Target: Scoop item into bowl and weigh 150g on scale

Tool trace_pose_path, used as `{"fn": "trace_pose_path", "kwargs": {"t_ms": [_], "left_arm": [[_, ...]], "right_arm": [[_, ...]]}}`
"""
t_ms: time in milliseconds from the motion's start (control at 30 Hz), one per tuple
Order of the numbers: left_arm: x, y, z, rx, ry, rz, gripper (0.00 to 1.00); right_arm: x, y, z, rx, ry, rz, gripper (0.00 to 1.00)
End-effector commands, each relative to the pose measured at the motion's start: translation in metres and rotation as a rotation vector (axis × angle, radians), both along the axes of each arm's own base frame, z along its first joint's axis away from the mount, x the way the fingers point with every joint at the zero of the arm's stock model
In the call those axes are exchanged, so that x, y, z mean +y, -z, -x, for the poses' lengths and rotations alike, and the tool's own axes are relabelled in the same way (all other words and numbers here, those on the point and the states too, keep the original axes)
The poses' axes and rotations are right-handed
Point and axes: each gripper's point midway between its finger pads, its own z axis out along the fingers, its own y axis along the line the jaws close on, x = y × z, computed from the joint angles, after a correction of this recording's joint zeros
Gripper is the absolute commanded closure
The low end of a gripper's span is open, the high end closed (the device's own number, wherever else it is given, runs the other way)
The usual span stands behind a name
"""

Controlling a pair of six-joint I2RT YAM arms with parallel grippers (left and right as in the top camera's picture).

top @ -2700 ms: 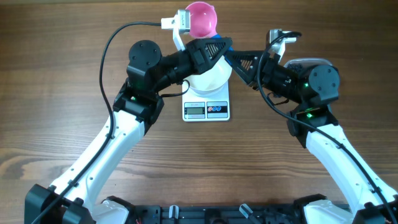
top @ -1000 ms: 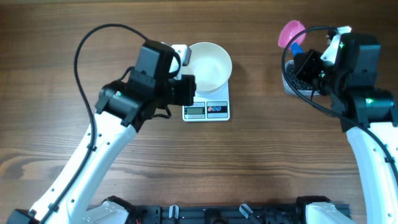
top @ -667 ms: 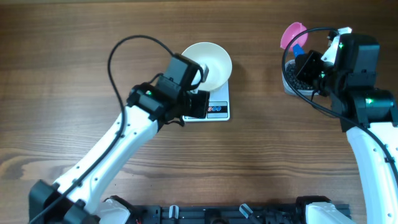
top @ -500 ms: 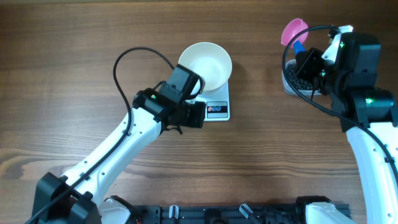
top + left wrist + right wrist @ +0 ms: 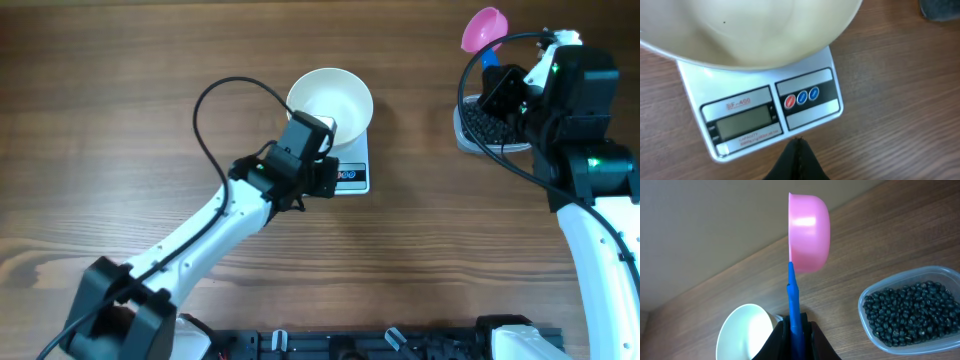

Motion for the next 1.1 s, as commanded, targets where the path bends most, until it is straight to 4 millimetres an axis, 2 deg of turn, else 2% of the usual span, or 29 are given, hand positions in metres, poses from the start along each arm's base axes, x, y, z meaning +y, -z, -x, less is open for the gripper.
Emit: {"fn": "trace_pose_path", "kwargs": {"t_ms": [0,67,233,533,800,1067], "left_arm": [[-0.019,0.013,0.0,-0.03,0.046,-0.017,0.96],[-0.025,0.02,0.001,-0.03,0.054,-0.03,0.96],[-0.015,0.042,-0.004,-0.018,-0.022,-0.112,0.96],[-0.019,0.063,-0.008,-0.004,-0.018,-0.124,0.96],[-0.024,0.06,-0.015,-0.035,-0.023,-0.103,0.96],[-0.02,0.071,-0.017,-0.039,-0.038,-0.145,0.96]], "right_arm": [[-0.003,-0.005,-0.002,-0.014,0.017,0.007,0.96],[-0.003,-0.005,-0.002,-0.013,0.016,0.008,0.96],[-0.003,-0.004,-0.001,-0.01,0.016,0.009,0.96],[-0.003,-0.004,-0.001,-0.01,0.017,0.007,0.96],[-0.004,-0.005,-0.002,-0.014,0.02,0.009,0.96],[-0.004,-0.005,-0.002,-0.014,0.02,0.009,0.96]]}}
